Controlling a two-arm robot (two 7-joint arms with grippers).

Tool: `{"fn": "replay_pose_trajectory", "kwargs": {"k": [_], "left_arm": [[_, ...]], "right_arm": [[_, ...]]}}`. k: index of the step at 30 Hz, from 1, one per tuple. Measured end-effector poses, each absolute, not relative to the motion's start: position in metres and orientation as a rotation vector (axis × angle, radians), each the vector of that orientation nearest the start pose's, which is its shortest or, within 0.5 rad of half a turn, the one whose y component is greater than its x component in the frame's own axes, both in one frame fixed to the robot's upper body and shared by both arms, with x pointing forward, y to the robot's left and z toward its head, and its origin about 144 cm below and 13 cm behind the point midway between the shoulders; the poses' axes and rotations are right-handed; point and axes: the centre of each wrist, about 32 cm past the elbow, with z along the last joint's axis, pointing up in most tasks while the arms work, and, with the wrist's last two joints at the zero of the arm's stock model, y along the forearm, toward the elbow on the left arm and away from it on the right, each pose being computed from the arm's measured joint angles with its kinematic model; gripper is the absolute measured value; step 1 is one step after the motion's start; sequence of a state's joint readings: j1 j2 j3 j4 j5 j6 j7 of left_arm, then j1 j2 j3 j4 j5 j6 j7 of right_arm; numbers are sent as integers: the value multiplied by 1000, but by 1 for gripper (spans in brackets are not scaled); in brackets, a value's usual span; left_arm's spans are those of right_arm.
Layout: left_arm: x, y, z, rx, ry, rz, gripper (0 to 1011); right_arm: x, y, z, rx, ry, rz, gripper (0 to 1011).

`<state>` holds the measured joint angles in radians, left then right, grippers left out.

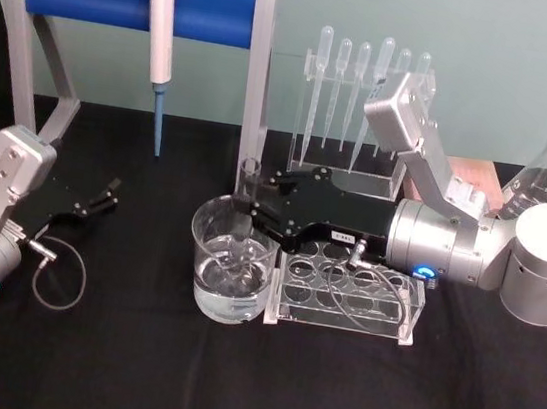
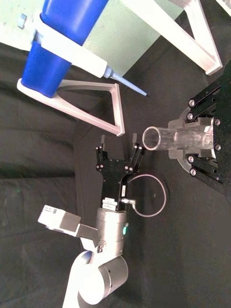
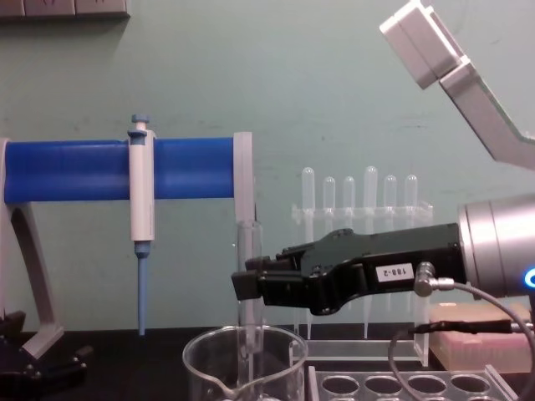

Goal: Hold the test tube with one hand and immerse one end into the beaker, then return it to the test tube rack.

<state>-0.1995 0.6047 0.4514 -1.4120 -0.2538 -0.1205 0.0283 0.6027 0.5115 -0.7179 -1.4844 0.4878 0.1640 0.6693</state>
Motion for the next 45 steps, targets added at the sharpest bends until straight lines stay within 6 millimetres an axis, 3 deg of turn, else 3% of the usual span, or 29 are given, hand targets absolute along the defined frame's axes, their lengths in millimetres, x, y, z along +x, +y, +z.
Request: {"fn": "replay_pose_trajectory", "kwargs": {"k": [45], "left_arm": [[489,310,1140,304,-285,1248,1000]], "right_arm": [[551,-203,1232,-245,-73,-381,242]]}}
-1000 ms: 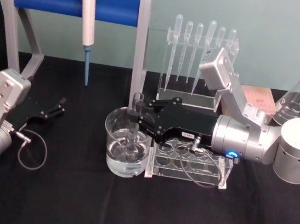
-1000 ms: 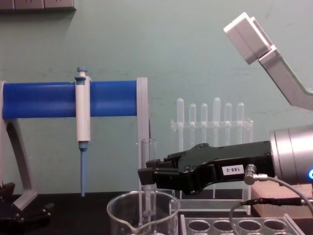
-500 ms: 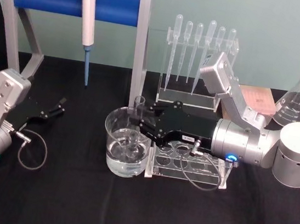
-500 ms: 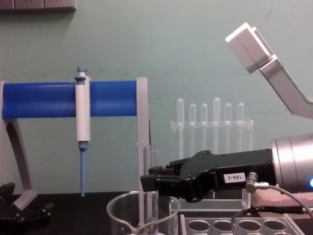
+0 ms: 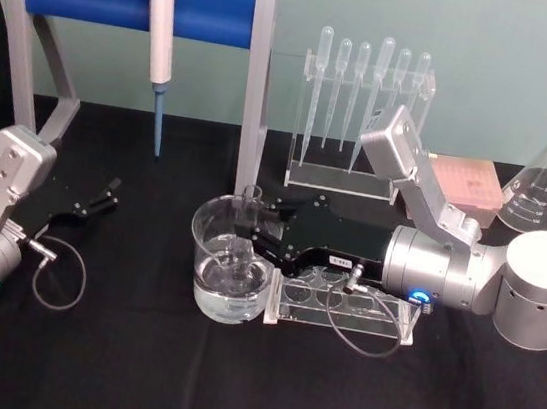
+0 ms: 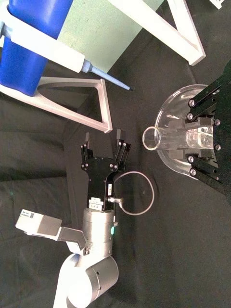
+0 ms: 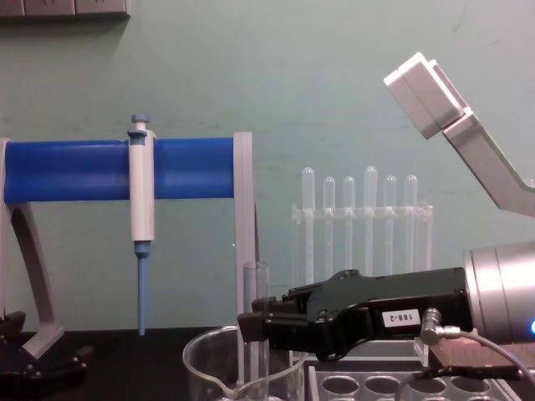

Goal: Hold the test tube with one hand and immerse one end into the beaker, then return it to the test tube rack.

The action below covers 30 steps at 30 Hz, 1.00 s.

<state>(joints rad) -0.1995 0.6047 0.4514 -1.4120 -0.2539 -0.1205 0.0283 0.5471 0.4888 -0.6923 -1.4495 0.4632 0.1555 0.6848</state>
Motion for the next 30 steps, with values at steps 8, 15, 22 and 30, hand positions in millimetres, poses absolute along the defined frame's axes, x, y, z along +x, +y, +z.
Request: {"fn": "replay_pose_trajectory", "kwargs": {"k": [8,15,22,30], "left_arm": [[489,310,1140,304,-285,1248,1000],[489,310,1140,304,-285,1248,1000],[489,310,1140,304,-285,1248,1000],[489,310,1140,304,-285,1248,1000]], "right_arm": [[550,-202,1232,-248,-75,-377,242],[550,-202,1232,-248,-75,-378,242],[550,-202,1232,-248,-74,-378,242],[550,-202,1233,-247,-74,-378,242]]}}
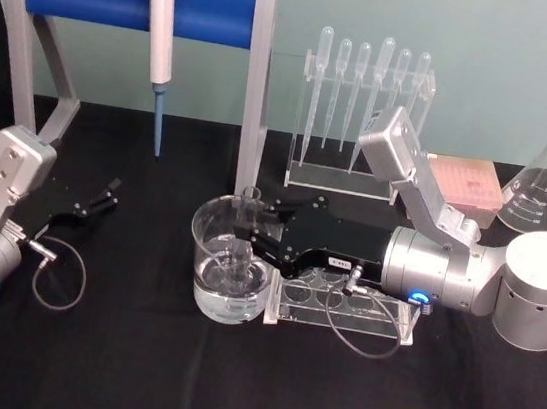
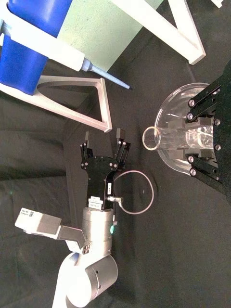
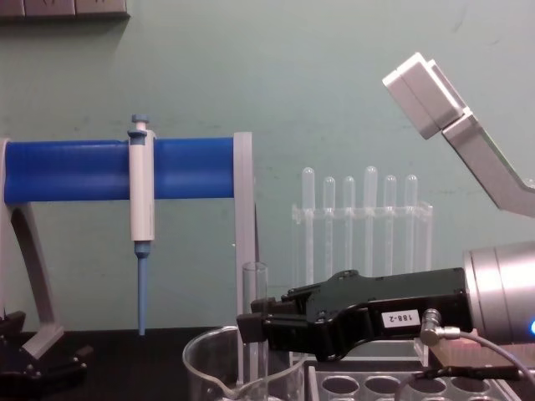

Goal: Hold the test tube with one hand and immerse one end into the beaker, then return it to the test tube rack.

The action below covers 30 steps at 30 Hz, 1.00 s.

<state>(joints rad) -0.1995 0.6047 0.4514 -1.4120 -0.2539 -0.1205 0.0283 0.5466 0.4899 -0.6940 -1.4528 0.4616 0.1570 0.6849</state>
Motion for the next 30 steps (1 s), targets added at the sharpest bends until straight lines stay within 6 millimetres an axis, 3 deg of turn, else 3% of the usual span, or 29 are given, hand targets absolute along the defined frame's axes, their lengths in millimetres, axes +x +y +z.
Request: {"fn": "replay_pose_trajectory", "kwargs": {"k": [30], "left_arm": [[489,310,1140,304,-285,1248,1000]], "right_arm": [[550,-202,1233,-247,-74,-379,242]]}}
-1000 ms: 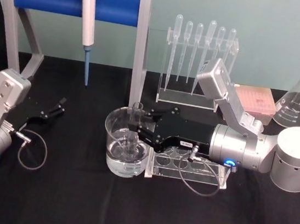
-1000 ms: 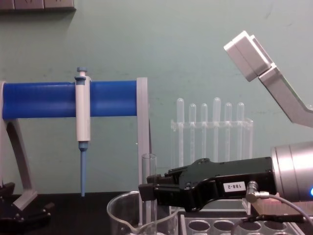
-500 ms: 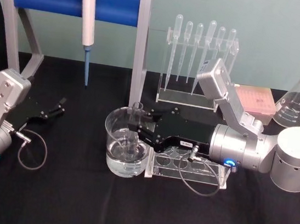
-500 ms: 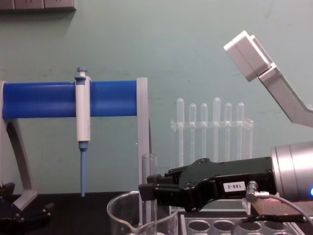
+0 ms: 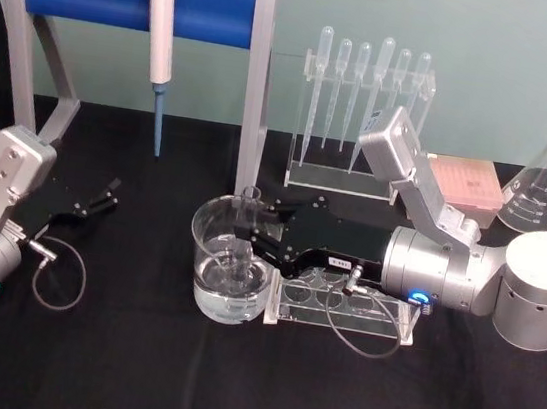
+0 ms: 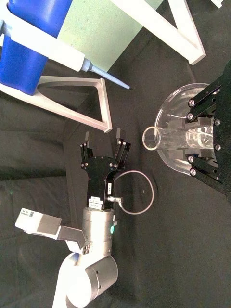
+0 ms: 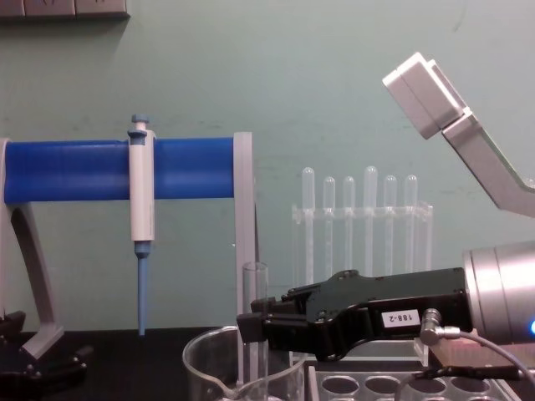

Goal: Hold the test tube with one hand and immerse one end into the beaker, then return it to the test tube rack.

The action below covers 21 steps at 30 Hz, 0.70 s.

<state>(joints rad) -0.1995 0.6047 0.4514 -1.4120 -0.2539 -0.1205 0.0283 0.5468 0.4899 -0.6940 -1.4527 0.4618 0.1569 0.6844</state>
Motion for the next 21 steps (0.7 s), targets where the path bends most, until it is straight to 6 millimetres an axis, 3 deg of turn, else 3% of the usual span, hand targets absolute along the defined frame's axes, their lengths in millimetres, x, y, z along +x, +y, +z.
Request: {"fn": "replay_pose_trajectory", "kwargs": {"k": [21], "left_arm": [[489,310,1140,304,-285,1248,1000]], "right_arm": [[550,-202,1233,-247,-74,-379,242]]}}
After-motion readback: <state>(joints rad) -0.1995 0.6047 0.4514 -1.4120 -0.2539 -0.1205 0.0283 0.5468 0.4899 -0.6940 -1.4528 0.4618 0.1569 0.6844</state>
